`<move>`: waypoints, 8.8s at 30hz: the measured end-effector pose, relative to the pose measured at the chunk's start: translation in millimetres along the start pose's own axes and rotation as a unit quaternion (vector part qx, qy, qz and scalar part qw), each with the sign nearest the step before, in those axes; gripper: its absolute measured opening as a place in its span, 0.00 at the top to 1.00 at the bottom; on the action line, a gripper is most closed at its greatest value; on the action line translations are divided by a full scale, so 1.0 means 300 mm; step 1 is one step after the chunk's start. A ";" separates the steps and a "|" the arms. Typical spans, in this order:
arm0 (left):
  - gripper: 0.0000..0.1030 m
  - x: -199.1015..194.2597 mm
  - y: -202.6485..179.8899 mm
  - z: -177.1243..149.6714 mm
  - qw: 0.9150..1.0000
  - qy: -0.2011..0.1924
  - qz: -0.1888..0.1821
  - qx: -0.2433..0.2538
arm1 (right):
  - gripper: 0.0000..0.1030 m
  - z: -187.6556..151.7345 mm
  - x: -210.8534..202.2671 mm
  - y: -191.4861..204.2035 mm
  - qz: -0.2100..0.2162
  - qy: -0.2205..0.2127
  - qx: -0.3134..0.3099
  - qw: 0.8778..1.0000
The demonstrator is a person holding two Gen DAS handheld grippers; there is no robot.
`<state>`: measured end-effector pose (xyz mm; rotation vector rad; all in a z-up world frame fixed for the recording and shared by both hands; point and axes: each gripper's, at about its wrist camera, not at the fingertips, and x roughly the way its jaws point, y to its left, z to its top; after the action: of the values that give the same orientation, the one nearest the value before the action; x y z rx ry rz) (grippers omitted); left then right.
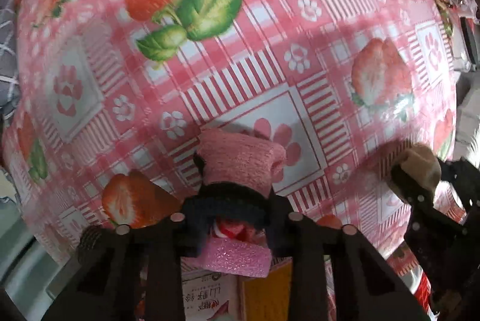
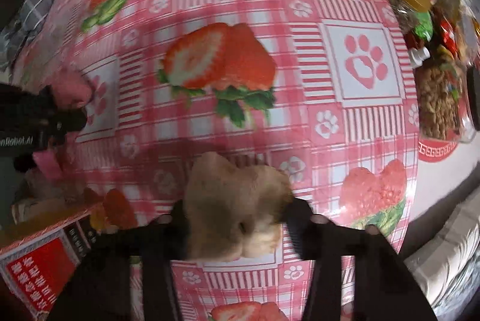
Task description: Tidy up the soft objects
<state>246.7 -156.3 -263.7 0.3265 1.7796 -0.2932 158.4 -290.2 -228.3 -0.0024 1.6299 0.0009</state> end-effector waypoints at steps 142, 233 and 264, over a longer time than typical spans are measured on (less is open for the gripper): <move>0.69 -0.206 0.707 -1.378 0.912 -0.208 -0.079 -0.344 | 0.63 -0.470 -0.458 1.265 0.109 0.001 -0.394 0.913; 0.00 0.030 0.566 -0.388 0.887 -0.016 -0.139 -0.441 | 0.01 0.144 -0.035 0.536 0.052 0.000 -0.347 0.936; 0.50 0.031 0.539 -0.297 0.918 -0.008 -0.074 -0.390 | 0.29 0.232 0.037 0.469 0.060 0.001 -0.269 0.961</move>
<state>224.4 27.0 -256.5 -0.3832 1.7581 0.3187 226.8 -149.5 -243.7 -0.3200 1.5849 0.5373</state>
